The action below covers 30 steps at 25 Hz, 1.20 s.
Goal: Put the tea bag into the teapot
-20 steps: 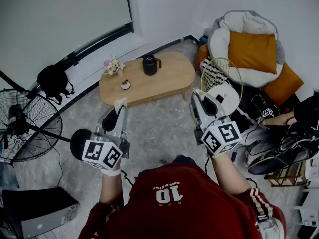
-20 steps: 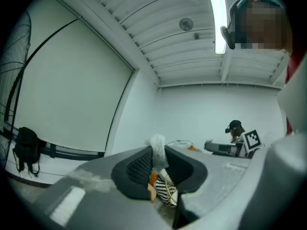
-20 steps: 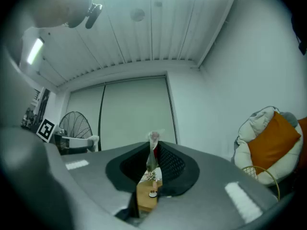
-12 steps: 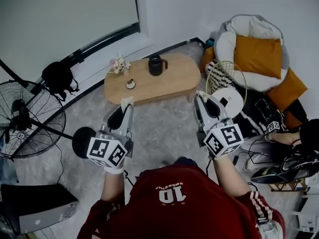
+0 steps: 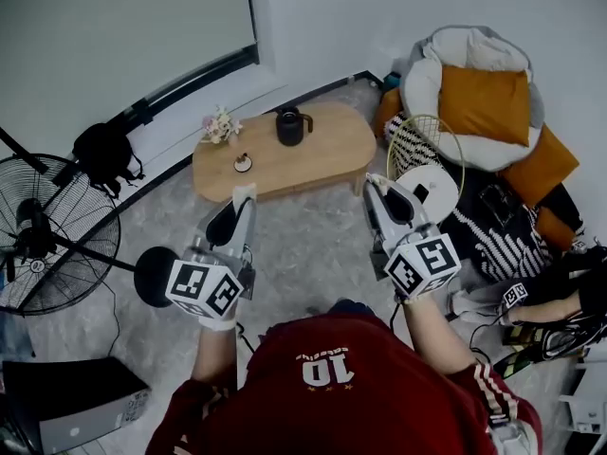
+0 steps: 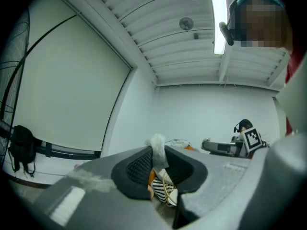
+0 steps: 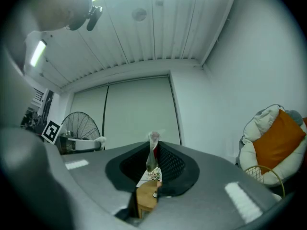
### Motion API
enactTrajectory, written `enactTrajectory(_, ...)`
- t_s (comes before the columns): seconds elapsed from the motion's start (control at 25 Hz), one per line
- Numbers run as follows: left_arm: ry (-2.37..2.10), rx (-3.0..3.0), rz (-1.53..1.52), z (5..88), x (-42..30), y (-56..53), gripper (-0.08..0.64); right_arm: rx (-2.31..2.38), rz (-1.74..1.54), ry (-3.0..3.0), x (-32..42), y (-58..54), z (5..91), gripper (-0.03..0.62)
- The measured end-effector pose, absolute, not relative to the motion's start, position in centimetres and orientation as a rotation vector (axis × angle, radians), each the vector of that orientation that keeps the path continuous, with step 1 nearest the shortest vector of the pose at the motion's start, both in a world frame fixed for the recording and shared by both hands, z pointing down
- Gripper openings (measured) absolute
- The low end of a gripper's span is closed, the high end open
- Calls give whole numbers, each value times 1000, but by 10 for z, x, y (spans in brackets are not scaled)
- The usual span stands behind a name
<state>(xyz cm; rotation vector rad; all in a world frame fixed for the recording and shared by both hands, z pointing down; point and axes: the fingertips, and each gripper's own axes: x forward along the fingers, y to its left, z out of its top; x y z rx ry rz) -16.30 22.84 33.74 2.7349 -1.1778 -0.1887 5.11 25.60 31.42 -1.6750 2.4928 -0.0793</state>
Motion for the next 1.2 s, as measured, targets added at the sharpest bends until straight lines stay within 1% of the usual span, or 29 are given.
enactTrajectory(0.72,-1146,2717,-160,352,-157,204,71,-1686,-144,2544,48,237,333,43)
enactTrajectory(1.2,-1158,2673,-175,353,-156,154,70,-1612,-177,2597,39,175,347,43)
